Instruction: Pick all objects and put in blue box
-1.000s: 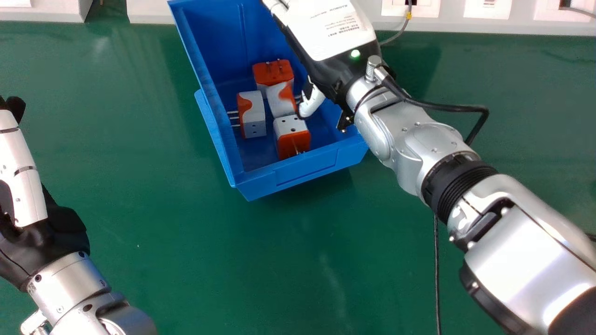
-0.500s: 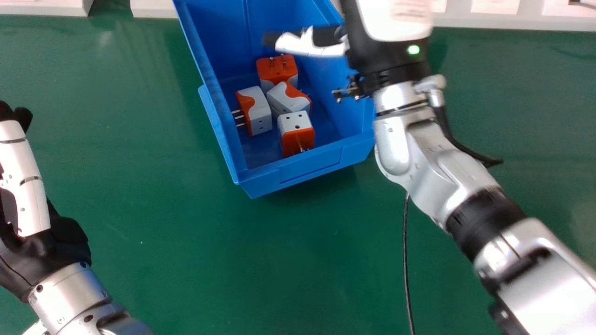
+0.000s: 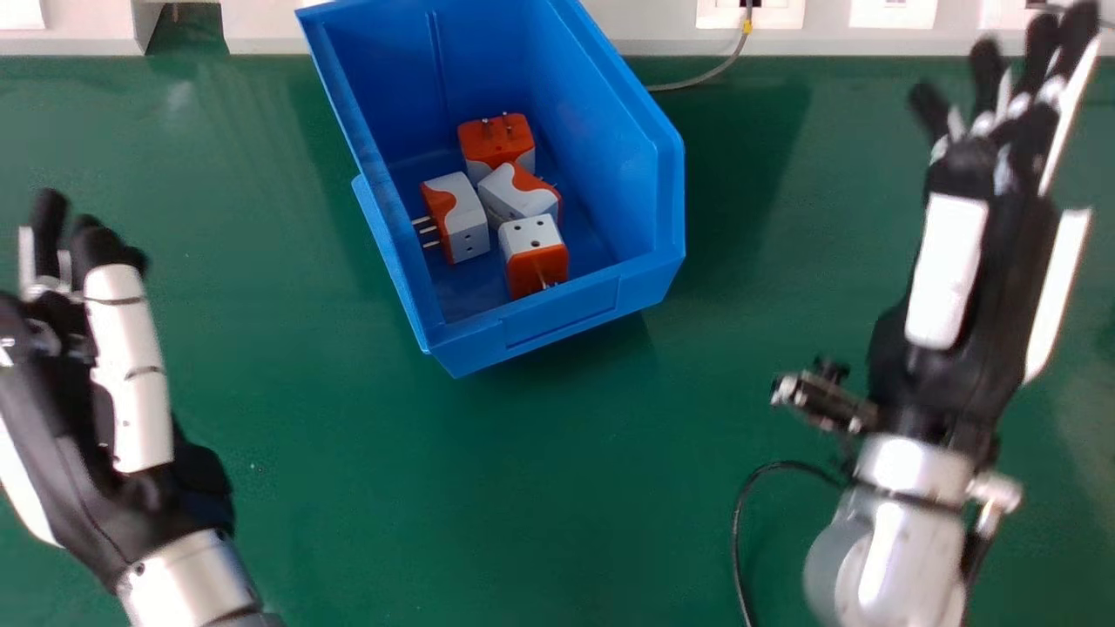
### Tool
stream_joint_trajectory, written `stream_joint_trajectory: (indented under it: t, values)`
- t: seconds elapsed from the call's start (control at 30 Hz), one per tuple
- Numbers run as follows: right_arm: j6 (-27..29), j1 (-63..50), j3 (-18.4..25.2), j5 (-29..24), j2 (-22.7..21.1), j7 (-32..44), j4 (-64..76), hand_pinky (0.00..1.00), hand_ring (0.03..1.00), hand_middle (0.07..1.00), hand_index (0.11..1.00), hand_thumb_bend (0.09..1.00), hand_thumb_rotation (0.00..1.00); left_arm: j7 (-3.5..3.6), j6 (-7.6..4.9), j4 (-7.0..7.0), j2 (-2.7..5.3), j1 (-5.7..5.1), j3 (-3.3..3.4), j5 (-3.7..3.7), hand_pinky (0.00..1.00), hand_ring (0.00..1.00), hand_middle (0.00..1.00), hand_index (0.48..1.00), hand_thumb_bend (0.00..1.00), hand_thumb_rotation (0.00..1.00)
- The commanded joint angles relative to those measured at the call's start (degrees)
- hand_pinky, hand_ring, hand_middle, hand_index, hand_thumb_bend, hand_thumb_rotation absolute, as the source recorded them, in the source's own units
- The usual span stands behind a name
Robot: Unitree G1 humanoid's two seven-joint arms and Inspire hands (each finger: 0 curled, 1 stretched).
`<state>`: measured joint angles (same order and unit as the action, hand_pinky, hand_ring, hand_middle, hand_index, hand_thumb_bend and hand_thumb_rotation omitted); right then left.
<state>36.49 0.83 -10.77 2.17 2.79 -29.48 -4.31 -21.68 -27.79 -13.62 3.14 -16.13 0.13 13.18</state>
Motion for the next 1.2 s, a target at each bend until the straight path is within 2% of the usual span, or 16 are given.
stream_joint_trajectory:
  t: [0.0, 0.07, 0.1, 0.13, 0.17, 0.23, 0.3, 0.37, 0.4, 0.47, 0.57, 0.63, 0.8, 0.97, 1.07, 1.17]
  values:
    - [1.61, -3.25, -0.08, -0.19, 3.69, 0.91, 0.76, 0.86, 0.971, 1.0, 1.0, 0.662, 0.86, 1.81, -1.14, -1.64, 4.87, -1.93, -2.16, 0.04, 0.86, 0.9, 0.91, 0.892, 0.48, 0.47]
    - [2.03, -4.82, -0.38, 0.68, 5.23, 1.66, 0.35, 0.87, 0.977, 1.0, 1.0, 0.651, 0.87, 1.89, -0.83, -2.13, 5.4, -2.64, -3.49, -0.58, 0.85, 0.9, 0.91, 0.894, 0.48, 0.46]
    - [2.25, -5.25, -0.53, 0.93, 5.69, 2.05, 0.19, 0.89, 0.982, 1.0, 1.0, 0.63, 0.87, 2.38, -0.57, -2.21, 5.27, -3.2, -4.39, -0.64, 0.85, 0.9, 0.91, 0.893, 0.48, 0.45]
    - [2.4, -5.5, -0.61, 1.03, 5.96, 2.33, 0.09, 0.9, 0.989, 1.0, 1.0, 0.608, 0.87, 2.74, -0.42, -2.23, 5.11, -3.58, -5.01, -0.62, 0.85, 0.9, 0.91, 0.892, 0.49, 0.46]
    - [2.62, -5.7, -0.77, 1.2, 6.1, 2.58, -0.16, 0.91, 0.992, 1.0, 1.0, 0.599, 0.86, 3.23, -0.41, -2.18, 5.05, -4.05, -5.92, -0.32, 0.85, 0.9, 0.92, 0.892, 0.49, 0.46]
    - [2.73, -5.95, -1.23, 1.52, 6.12, 3.13, -0.49, 0.91, 0.993, 1.0, 1.0, 0.587, 0.86, 4.62, -0.5, -2.12, 4.55, -5.16, -7.99, -0.09, 0.85, 0.9, 0.91, 0.886, 0.5, 0.45]
    - [2.74, -6.17, -1.49, 1.68, 6.2, 3.47, -0.79, 0.92, 0.997, 1.0, 1.0, 0.568, 0.87, 5.67, -0.73, -2.12, 4.39, -6.28, -10.06, -0.51, 0.85, 0.91, 0.91, 0.892, 0.51, 0.44]
    - [2.58, -6.38, -1.59, 2.13, 6.32, 3.59, -1.05, 0.93, 1.0, 1.0, 1.0, 0.557, 0.86, 6.38, -0.73, -2.37, 4.35, -7.09, -11.49, -0.67, 0.84, 0.9, 0.91, 0.878, 0.52, 0.43]
    - [2.42, -6.51, -1.58, 2.5, 6.43, 3.47, -1.16, 0.93, 1.0, 1.0, 1.0, 0.552, 0.86, 6.82, -0.8, -2.47, 4.28, -7.34, -11.98, -0.39, 0.85, 0.91, 0.91, 0.881, 0.51, 0.43]
    - [2.26, -6.67, -1.42, 3.13, 6.7, 3.05, -1.54, 0.93, 1.0, 1.0, 1.0, 0.544, 0.87, 7.96, -1.14, -2.42, 3.9, -7.56, -12.51, 0.5, 0.86, 0.92, 0.92, 0.891, 0.5, 0.43]
    - [1.8, -7.14, -0.99, 3.89, 7.26, 2.06, -2.56, 0.93, 0.999, 1.0, 1.0, 0.54, 0.87, 8.82, -0.53, -2.52, 3.34, -7.97, -13.08, 0.11, 0.87, 0.92, 0.93, 0.903, 0.49, 0.43]
    - [1.89, -7.44, -0.79, 4.64, 7.32, 1.28, -3.24, 0.93, 0.997, 1.0, 1.0, 0.526, 0.88, 9.37, -0.01, -2.89, 3.29, -8.18, -13.58, 0.56, 0.86, 0.93, 0.94, 0.916, 0.49, 0.45]
    - [2.34, -8.06, -0.43, 5.58, 7.05, -0.03, -4.26, 0.95, 0.999, 1.0, 1.0, 0.502, 0.94, 9.51, 1.17, -3.95, 3.92, -8.52, -14.72, 1.74, 0.87, 0.93, 0.93, 0.91, 0.51, 0.41]
    - [2.37, -7.96, 0.05, 5.57, 6.85, -0.43, -4.69, 0.96, 0.999, 1.0, 1.0, 0.499, 0.94, 9.22, 1.94, -4.29, 3.96, -8.29, -14.91, 1.8, 0.87, 0.93, 0.93, 0.907, 0.51, 0.41]
    - [2.4, -7.62, 0.36, 5.74, 6.69, -0.71, -5.14, 0.96, 0.998, 1.0, 1.0, 0.504, 0.94, 9.39, 1.84, -4.15, 4.08, -7.95, -14.98, 2.04, 0.87, 0.92, 0.93, 0.903, 0.51, 0.4]
    - [2.24, -7.26, 0.49, 5.62, 6.63, -0.8, -5.06, 0.95, 0.996, 1.0, 1.0, 0.507, 0.94, 9.41, 1.73, -4.03, 4.03, -7.62, -15.1, 1.73, 0.86, 0.92, 0.92, 0.897, 0.51, 0.4]
